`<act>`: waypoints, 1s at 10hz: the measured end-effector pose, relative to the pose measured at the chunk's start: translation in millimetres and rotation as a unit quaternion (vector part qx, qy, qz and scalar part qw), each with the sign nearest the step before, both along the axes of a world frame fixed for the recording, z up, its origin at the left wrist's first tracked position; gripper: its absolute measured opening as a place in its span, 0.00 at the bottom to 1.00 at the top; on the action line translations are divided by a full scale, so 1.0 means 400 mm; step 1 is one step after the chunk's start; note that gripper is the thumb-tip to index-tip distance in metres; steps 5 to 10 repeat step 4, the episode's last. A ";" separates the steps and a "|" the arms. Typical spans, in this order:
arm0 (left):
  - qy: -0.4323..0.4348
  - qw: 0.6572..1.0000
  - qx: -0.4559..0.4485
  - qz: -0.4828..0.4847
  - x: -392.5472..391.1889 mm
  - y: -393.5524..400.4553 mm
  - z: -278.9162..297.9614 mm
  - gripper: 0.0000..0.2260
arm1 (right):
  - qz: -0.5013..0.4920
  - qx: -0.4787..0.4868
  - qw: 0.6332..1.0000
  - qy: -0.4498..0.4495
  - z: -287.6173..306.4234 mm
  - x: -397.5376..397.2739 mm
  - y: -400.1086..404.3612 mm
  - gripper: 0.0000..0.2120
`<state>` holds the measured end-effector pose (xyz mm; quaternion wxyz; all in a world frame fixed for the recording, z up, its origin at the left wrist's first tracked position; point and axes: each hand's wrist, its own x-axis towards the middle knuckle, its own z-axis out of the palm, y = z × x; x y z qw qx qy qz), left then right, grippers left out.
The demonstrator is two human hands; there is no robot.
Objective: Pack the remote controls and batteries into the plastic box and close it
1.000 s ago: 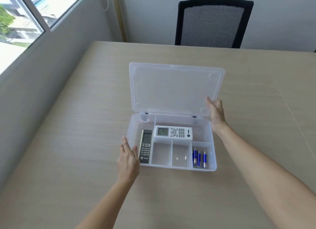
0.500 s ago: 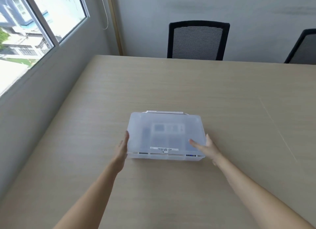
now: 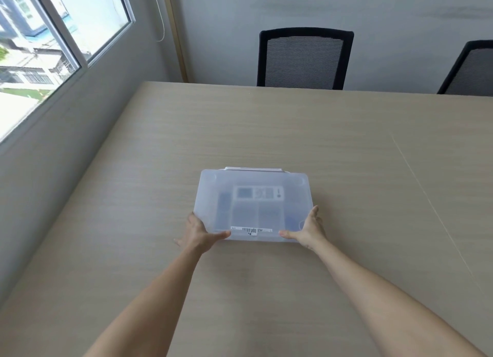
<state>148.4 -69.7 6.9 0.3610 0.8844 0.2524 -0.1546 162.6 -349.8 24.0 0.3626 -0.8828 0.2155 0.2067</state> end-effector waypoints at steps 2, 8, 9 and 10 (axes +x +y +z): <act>-0.095 0.985 0.147 -0.017 -0.085 -0.046 0.031 0.60 | 0.089 -0.154 0.982 -0.057 0.026 -0.031 0.005 0.63; -0.240 0.948 0.107 0.181 -0.306 -0.015 0.059 0.48 | 0.065 0.008 0.963 -0.263 0.222 -0.094 -0.028 0.46; -0.240 0.948 0.107 0.181 -0.306 -0.015 0.059 0.48 | 0.065 0.008 0.963 -0.263 0.222 -0.094 -0.028 0.46; -0.240 0.948 0.107 0.181 -0.306 -0.015 0.059 0.48 | 0.065 0.008 0.963 -0.263 0.222 -0.094 -0.028 0.46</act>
